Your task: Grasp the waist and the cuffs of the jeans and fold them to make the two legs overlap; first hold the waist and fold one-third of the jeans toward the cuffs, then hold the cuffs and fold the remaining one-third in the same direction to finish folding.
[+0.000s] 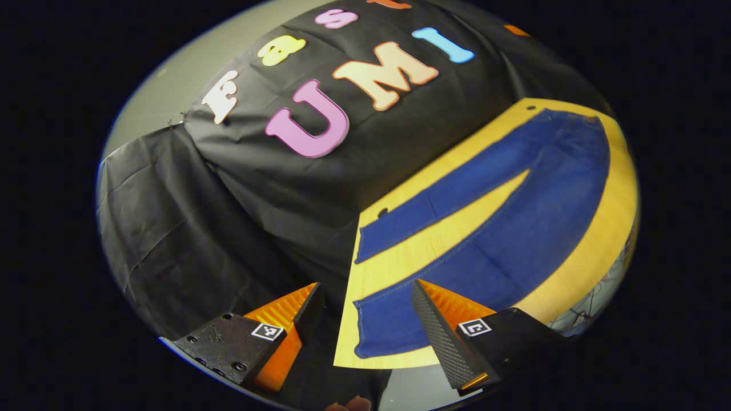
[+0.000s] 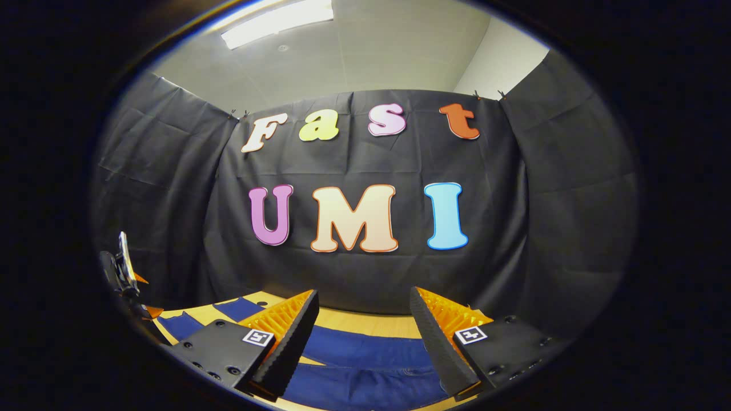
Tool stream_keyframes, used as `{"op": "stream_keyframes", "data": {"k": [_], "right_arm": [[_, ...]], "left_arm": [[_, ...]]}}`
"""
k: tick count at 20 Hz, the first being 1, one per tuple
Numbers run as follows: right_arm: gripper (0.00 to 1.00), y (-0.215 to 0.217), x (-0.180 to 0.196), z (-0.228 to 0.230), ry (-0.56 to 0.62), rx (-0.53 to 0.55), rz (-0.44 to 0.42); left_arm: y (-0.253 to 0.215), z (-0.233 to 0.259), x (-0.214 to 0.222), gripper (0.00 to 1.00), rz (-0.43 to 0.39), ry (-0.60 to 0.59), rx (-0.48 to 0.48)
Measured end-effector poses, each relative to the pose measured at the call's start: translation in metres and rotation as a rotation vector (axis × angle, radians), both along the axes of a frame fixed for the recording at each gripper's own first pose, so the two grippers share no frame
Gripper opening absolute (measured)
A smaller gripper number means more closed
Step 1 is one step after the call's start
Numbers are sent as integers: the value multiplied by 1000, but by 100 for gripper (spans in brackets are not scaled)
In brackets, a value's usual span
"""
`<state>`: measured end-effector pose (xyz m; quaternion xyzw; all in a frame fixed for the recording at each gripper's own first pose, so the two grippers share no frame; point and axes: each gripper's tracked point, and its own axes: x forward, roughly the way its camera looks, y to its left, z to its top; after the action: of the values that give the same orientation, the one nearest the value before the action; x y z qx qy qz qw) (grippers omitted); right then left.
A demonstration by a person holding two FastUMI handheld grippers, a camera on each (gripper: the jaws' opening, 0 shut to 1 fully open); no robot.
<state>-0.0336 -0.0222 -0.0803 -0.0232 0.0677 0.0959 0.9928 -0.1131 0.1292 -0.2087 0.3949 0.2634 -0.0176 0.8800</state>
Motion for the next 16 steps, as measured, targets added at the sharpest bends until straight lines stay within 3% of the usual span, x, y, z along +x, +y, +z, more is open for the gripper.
{"op": "stream_keyframes", "data": {"k": [7,11,12,13,16], "right_arm": [[99,-21,-11,-11,10,-76,-39],[99,-42,-12,-22,50,-53,-96],[99,-47,-12,-25,56,-54,-111],[99,-54,-12,-26,60,-58,-125],[99,-71,-13,-30,61,-85,-161]], "left_arm": [[32,-76,-21,95,-98,212,276],[50,-111,-31,95,-141,327,379],[56,-118,-31,100,-157,348,410],[59,-126,-31,95,-176,372,432],[68,-147,-32,96,-217,460,493]]}}
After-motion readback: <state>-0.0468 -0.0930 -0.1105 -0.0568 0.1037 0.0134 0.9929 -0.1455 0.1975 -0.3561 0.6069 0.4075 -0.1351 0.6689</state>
